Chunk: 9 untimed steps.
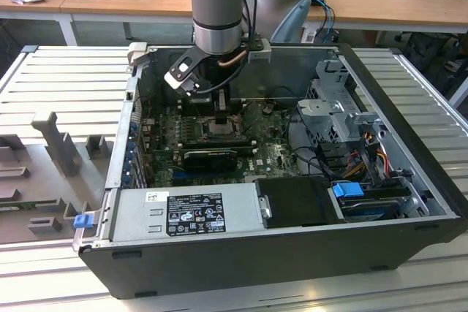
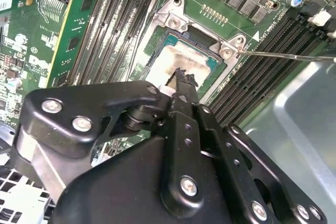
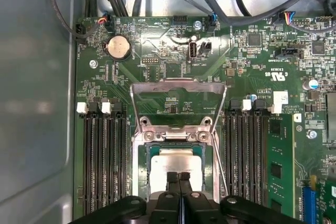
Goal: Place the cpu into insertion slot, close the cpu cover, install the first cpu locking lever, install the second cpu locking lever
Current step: 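Place the cpu into insertion slot, then close the cpu cover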
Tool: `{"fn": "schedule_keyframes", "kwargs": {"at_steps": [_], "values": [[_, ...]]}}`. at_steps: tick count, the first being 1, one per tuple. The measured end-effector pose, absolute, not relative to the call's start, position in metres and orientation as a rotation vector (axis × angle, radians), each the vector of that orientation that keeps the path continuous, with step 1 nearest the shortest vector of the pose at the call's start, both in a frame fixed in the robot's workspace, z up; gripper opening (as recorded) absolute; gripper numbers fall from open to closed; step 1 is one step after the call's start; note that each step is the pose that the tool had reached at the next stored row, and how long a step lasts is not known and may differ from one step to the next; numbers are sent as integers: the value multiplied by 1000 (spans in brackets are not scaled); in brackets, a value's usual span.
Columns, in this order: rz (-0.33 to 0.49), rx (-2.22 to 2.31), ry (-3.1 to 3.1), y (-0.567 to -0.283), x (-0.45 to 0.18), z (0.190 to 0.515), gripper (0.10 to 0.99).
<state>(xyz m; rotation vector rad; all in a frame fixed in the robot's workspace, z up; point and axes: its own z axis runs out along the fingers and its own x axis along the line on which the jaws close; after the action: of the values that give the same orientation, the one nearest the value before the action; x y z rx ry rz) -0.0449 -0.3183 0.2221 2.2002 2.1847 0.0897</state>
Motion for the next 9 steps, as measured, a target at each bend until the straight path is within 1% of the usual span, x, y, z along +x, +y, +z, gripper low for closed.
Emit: {"fn": "schedule_keyframes", "kwargs": {"at_steps": [9], "values": [[89,2201,2185,-318,-45,230,106]]}}
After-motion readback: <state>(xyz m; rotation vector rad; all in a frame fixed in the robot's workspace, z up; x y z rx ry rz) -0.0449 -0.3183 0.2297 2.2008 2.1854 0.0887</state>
